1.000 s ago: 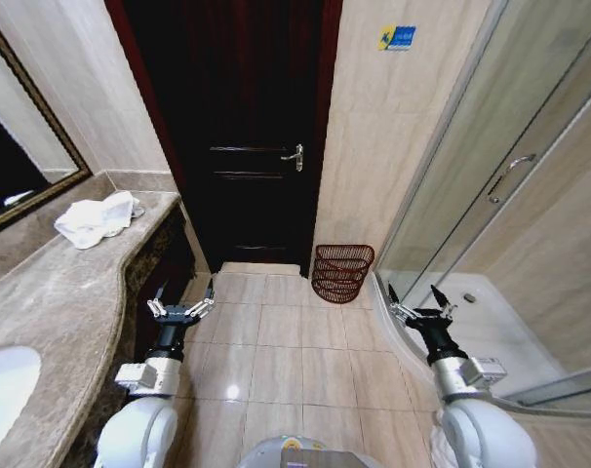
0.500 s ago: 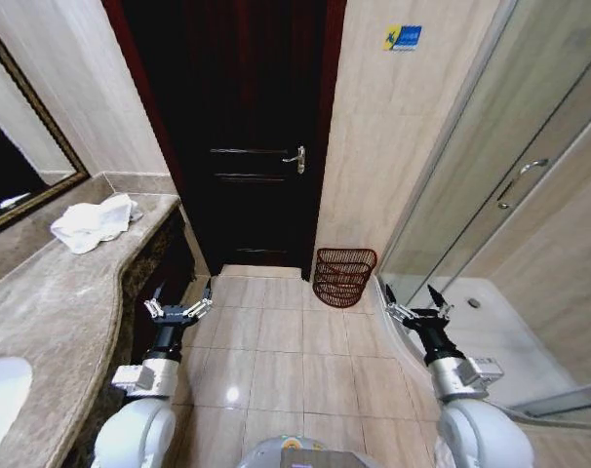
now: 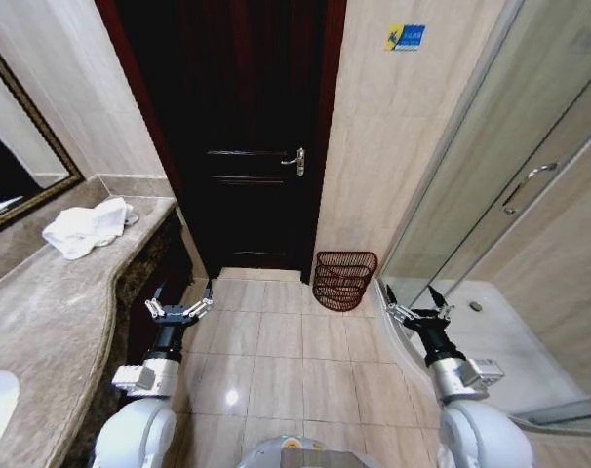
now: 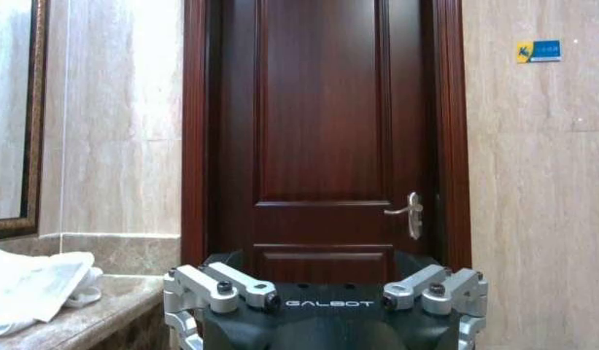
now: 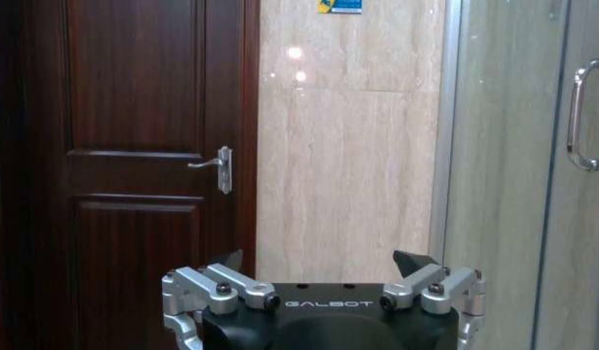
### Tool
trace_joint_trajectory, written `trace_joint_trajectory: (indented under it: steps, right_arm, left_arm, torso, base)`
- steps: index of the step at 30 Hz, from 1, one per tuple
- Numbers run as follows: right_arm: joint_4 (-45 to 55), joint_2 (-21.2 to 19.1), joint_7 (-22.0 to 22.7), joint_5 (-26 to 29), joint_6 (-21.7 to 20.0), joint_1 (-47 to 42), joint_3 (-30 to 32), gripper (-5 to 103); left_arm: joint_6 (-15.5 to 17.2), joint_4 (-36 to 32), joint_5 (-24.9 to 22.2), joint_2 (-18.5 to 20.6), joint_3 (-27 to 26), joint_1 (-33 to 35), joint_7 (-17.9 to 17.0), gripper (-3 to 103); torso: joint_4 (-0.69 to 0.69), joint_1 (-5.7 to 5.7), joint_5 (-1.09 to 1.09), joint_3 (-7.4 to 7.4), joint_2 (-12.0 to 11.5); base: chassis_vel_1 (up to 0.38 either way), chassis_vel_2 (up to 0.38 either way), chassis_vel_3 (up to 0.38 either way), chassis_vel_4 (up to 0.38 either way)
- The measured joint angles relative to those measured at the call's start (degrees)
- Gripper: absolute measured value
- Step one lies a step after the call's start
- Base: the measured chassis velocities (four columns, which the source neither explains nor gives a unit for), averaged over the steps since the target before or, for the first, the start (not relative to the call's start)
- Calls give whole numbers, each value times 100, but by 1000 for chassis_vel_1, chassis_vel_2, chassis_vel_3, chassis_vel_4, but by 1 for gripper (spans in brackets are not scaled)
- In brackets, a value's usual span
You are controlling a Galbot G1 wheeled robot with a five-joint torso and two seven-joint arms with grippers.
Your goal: Discard the used towel into the hamper.
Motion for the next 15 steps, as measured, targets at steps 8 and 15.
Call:
trace_joint_trajectory:
  steps: [8, 15]
  right_arm:
    - [-27, 40, -10, -5, -2, 9, -43, 100]
    - [-34, 43, -37, -3, 3, 4, -48, 100]
  left_arm:
    - [0, 4, -76, 17, -16, 19, 1, 100]
    - [-59, 21, -87, 11, -22, 41, 40, 100]
  torso:
    - [-1, 0, 1, 0, 0]
    - [0, 0, 0, 0, 0]
  base:
    - [-61, 58, 69, -52]
    - [-48, 67, 62, -56]
